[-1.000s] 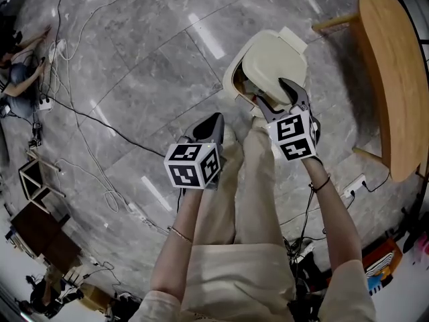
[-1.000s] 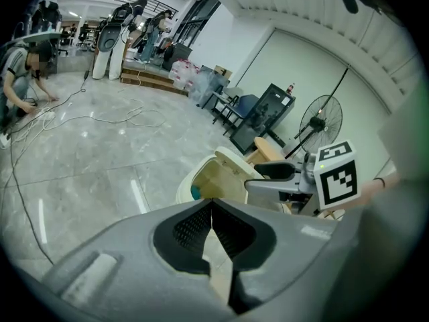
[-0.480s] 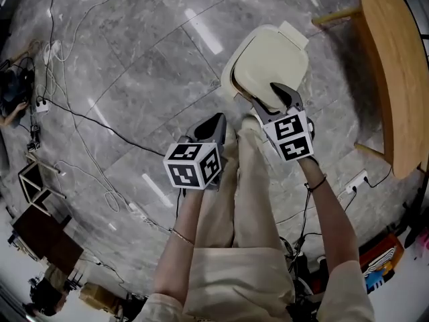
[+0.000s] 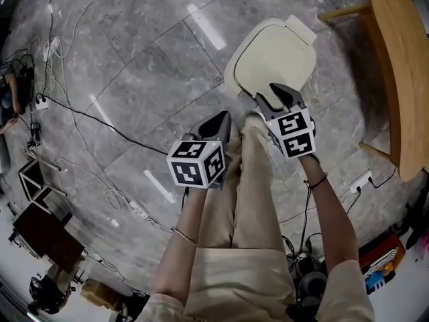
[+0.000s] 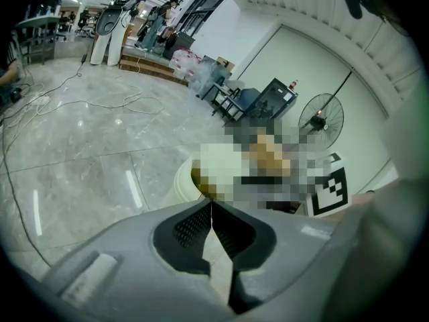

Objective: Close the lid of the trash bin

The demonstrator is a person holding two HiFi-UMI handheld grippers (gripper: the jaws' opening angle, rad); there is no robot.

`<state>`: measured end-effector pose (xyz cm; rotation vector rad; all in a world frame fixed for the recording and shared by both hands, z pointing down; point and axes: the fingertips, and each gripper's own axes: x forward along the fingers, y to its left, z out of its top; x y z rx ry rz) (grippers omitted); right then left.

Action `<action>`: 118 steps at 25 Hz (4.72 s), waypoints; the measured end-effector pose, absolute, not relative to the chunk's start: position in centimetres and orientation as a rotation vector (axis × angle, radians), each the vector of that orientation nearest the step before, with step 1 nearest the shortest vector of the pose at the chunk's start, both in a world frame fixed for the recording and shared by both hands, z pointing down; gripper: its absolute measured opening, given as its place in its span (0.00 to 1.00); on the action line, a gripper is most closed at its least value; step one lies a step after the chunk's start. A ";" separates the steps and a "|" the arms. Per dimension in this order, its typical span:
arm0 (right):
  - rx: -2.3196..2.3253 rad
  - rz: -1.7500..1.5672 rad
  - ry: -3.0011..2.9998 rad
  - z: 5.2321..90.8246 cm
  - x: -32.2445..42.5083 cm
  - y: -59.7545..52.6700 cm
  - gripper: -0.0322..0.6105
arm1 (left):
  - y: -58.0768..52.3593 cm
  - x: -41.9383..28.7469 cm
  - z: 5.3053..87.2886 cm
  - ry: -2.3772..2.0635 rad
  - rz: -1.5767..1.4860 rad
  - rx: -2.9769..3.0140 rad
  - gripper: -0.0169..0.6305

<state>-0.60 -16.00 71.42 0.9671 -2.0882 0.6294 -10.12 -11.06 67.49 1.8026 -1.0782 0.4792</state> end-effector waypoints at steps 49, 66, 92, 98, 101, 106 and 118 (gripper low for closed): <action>0.963 0.674 -2.108 68.4 -1.0 -14.6 0.06 | -11.3 -9.0 64.7 -1.138 0.465 1.816 0.06; 1.045 0.688 -2.267 54.6 -2.3 -14.0 0.06 | -12.5 -9.6 51.7 -1.264 0.394 1.934 0.06; 1.158 0.447 -2.648 31.2 -1.1 -18.5 0.06 | -15.9 -11.9 30.9 -1.465 0.222 2.355 0.06; 1.195 0.391 -2.721 27.3 -0.5 -18.5 0.06 | -15.8 -13.2 27.4 -1.533 0.163 2.395 0.06; 1.224 0.378 -2.755 25.6 -0.2 -18.5 0.06 | -15.8 -13.9 26.0 -1.562 0.143 2.413 0.06; 1.261 0.331 -2.801 23.4 0.0 -18.2 0.06 | -15.2 -15.1 24.4 -1.623 0.123 2.435 0.06; 1.325 0.288 -2.864 20.7 1.4 -17.8 0.06 | -14.5 -16.9 21.9 -1.754 0.036 2.431 0.06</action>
